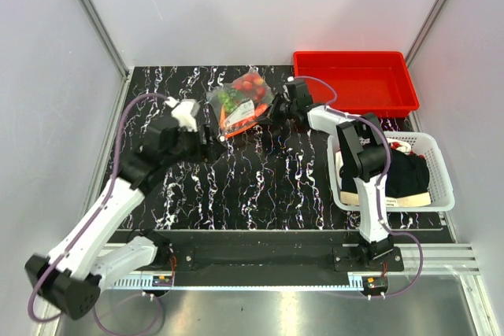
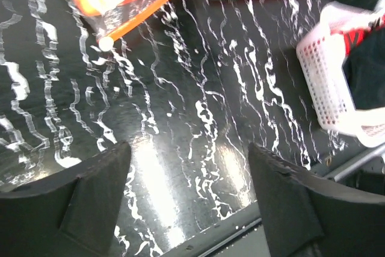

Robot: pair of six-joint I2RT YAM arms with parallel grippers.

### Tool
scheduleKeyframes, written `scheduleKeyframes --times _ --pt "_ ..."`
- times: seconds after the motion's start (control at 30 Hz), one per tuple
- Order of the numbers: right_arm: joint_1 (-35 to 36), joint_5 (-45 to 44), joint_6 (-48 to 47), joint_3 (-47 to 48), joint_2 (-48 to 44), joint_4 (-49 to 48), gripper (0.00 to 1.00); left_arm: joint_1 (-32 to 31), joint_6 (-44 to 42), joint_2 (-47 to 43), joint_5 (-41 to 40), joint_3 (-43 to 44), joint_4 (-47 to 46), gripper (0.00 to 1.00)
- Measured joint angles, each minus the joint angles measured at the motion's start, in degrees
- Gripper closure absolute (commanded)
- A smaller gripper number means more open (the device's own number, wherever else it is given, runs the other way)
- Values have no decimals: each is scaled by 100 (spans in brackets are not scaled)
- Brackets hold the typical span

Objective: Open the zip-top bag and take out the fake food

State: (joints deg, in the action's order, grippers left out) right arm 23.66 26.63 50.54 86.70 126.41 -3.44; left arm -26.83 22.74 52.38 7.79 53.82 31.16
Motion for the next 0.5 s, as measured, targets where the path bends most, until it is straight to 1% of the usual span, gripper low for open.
scheduleKeyframes --times 0.1,0.23,0.37,0.43,0.5 --pt "17 334 -522 122 -238 745 100 -308 -153 557 -15 50 -90 27" --pt "26 660 -866 267 -601 1340 100 -695 -380 1106 -186 319 -70 27" --pt "26 909 -988 415 -957 1602 100 -706 -564 1316 -330 734 -81 28" --pt "26 997 -1040 503 -1073 1705 100 -706 -695 1414 -369 957 -101 32" --pt "24 1073 -1117 656 -1128 1853 100 -706 -881 1613 -372 1263 -85 33"
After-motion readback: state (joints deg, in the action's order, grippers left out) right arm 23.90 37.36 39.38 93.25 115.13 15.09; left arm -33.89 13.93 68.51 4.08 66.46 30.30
